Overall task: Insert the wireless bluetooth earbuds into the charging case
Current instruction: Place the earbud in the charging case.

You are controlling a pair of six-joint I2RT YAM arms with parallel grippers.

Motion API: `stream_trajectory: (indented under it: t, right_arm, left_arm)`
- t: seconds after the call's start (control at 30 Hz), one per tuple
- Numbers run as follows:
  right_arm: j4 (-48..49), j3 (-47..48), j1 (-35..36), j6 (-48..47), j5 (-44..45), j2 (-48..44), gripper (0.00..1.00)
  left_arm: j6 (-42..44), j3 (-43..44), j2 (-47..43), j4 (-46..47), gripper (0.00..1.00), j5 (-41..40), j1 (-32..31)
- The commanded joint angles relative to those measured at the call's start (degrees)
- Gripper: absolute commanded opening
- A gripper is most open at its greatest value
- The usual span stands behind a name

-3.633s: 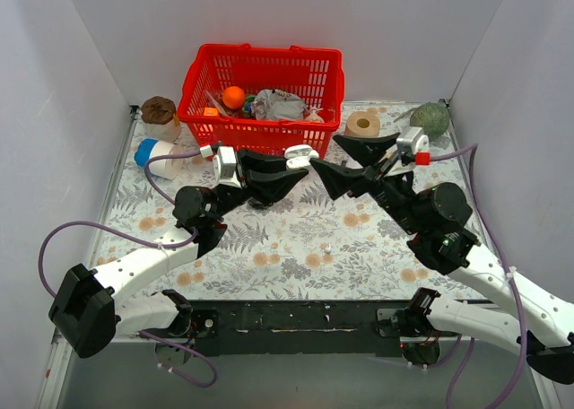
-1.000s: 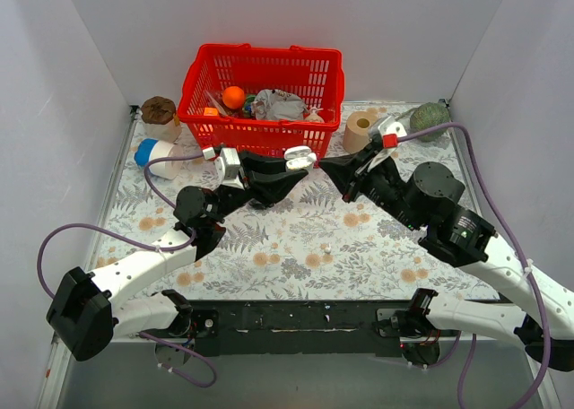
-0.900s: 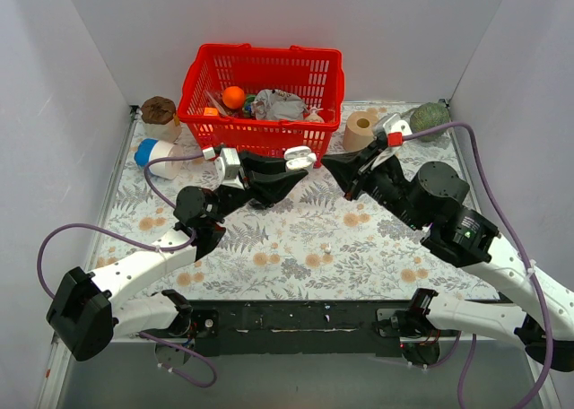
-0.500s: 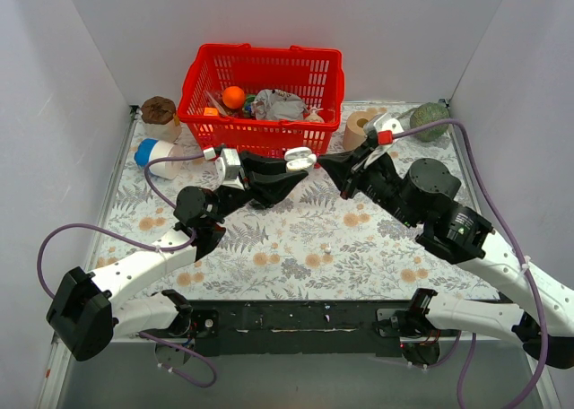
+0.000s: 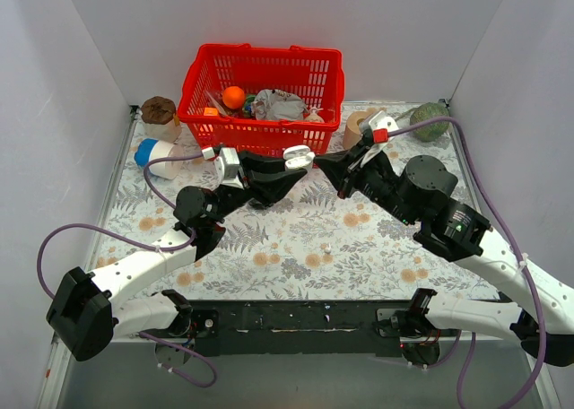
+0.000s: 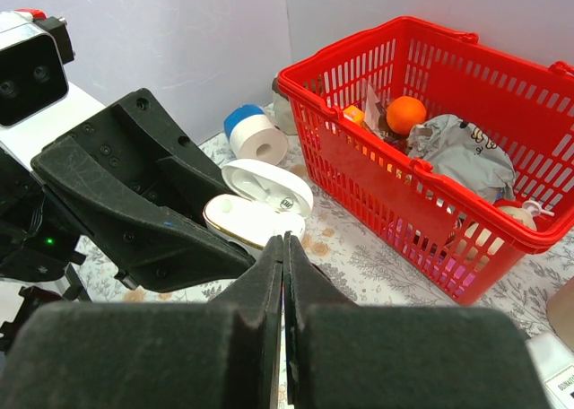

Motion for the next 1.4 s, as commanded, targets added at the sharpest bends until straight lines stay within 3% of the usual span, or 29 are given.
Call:
stream_trajectory:
  t: [0.0, 0.07, 0.1, 0.17, 0.33, 0.37, 0.67, 1.37]
  right_arm:
    - [2.4, 2.7, 0.2, 0.4, -1.1, -0.2, 0.01]
    - [2.9, 2.1, 0.2, 0.5, 2.1, -1.3, 0.01]
    - [3.2, 1.7, 0.2, 0.5, 3.2, -2.7, 0.12]
    - [3.1, 1.3, 0.2, 0.4, 5.6, -3.8, 0.5]
    - [0.7, 2.4, 0.2, 1.8, 4.2, -4.4, 0.75]
    - [-1.1, 3.8, 0.2, 2.6, 2.2, -3.3, 0.87]
    - [-6.1, 9.1, 0.2, 11.9, -6.5, 3.4, 0.93]
    - [-7.3, 9.1, 0.2, 14.9, -5.8, 4.1, 0.93]
  left_arm:
    - [-0.2, 0.1, -0.9, 0.1, 0.0, 0.9, -0.3]
    - [-0.3, -0.2, -1.3, 0.2, 0.0, 0.6, -0.3]
    - [-0.3, -0.4, -1.5, 0.3, 0.0, 0.3, -0.3]
    - [-0.3, -1.0, -2.2, 0.3, 0.0, 0.0, -0.3]
    - [0.0, -1.7, -2.7, 0.0, 0.0, 0.1, -0.3]
    - [0.0, -1.7, -2.7, 0.1, 0.0, -0.1, -0.3]
    - [-1.2, -1.0, -2.2, 0.5, 0.0, 0.9, -0.3]
    - [-0.2, -0.8, -2.7, -1.8, 0.0, -2.4, -0.3]
